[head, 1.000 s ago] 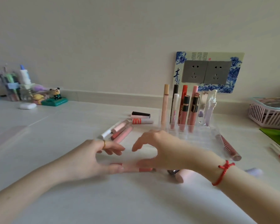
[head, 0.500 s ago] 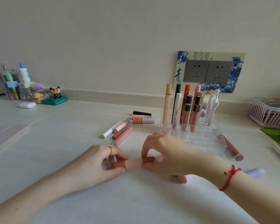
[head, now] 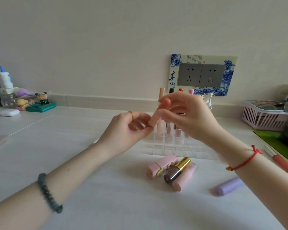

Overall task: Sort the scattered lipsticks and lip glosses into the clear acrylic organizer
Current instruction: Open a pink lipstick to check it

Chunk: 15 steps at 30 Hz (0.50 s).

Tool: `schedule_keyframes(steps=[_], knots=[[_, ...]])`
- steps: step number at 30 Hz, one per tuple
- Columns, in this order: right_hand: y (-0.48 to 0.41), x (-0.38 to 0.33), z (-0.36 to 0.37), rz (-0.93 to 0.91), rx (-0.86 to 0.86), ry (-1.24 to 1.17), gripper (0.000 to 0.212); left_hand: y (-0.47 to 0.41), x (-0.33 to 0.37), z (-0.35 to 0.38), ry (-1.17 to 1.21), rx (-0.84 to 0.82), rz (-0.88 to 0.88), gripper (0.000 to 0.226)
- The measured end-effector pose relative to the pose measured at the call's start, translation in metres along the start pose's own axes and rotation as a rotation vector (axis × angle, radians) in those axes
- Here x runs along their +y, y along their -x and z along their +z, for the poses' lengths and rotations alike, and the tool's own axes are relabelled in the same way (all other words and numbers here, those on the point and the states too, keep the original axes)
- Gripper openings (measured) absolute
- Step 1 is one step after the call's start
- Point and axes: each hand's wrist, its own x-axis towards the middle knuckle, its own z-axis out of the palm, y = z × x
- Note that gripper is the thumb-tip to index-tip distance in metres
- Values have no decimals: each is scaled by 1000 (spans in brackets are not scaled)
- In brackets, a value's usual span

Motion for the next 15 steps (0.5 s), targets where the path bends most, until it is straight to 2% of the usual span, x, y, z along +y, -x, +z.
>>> schedule_keyframes(steps=[3,6,15], knots=[[-5,13,-1,75,167,-66,26,-21,0,18,46,10,-12,14],[-8,26,3,116,256,-51,27,-36,-8,34,61,27,-37,11],[-9,53,20,172,214,41,23,-46,-35,50,116,91,-108,8]])
